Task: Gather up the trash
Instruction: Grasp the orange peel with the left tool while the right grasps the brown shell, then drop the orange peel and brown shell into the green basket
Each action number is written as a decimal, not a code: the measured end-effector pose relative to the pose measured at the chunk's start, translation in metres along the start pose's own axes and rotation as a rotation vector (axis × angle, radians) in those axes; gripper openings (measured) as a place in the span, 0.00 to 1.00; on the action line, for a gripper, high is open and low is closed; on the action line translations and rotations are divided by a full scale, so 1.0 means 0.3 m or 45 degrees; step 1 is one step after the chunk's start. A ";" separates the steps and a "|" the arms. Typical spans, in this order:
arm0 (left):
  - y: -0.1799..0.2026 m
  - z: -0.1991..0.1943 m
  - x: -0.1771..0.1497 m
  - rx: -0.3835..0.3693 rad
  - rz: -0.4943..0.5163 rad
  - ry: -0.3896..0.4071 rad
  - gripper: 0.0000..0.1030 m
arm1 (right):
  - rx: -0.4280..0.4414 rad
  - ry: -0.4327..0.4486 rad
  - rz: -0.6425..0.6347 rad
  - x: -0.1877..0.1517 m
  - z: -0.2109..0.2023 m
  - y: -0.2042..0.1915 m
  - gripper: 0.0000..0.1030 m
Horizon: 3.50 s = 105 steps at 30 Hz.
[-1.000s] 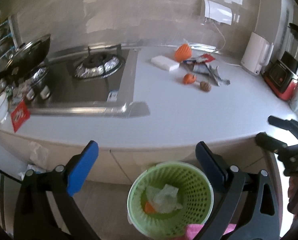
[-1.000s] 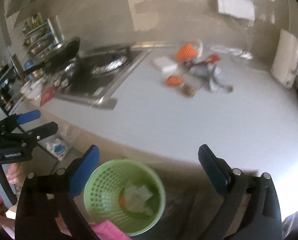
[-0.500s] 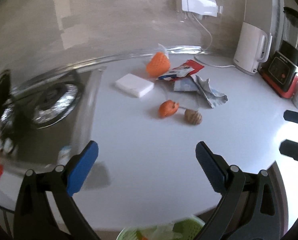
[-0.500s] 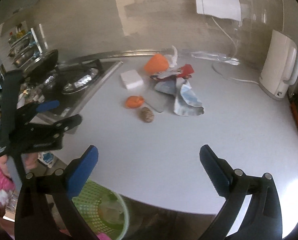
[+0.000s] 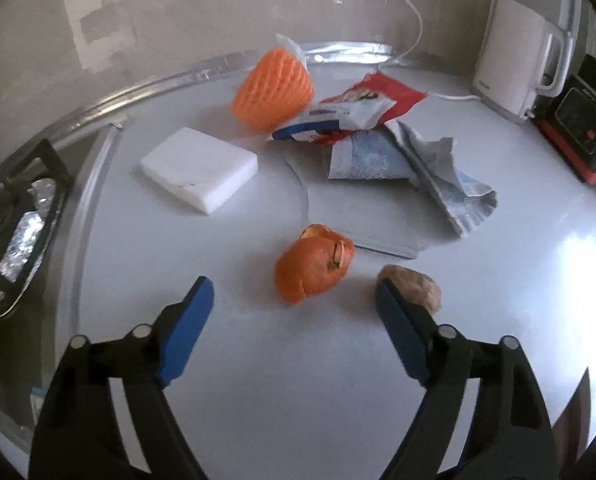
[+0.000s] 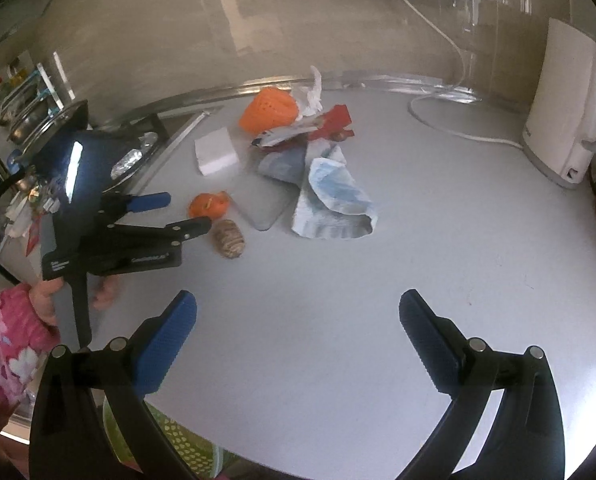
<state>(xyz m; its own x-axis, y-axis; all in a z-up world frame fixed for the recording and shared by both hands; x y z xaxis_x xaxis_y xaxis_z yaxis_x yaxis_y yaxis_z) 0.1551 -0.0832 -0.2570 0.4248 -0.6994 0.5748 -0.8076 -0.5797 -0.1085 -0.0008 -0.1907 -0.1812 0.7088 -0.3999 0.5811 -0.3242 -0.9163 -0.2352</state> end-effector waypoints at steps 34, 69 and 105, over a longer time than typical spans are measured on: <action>-0.042 -0.364 -0.192 -0.052 -0.248 0.066 0.20 | 0.139 -0.095 -0.311 0.036 0.412 -0.255 0.28; 0.178 -0.616 -1.013 -0.135 -0.242 -0.196 0.51 | 0.276 -0.162 -0.188 -0.699 -0.175 -0.616 0.28; -0.016 -0.868 -0.805 0.045 -0.313 0.076 0.89 | 0.129 -0.093 -0.228 -0.646 -0.200 -0.610 0.93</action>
<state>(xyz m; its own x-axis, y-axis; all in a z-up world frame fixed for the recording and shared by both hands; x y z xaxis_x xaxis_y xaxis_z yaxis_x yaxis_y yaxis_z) -0.0500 0.1974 -0.1841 0.5810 -0.5102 0.6342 -0.6678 -0.7443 0.0130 -0.1163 0.0558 -0.2040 0.7943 -0.2275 0.5633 -0.1268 -0.9689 -0.2126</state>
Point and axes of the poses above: each gripper's, at about its wrist camera, not at the fingertips, and z roughly the way its jaws point, y to its right, x to its top, the point moved 7 cm from there along z, roughly the way its jaws point, and after that the axes turned 10 degrees about z, right-handed, at the moved point
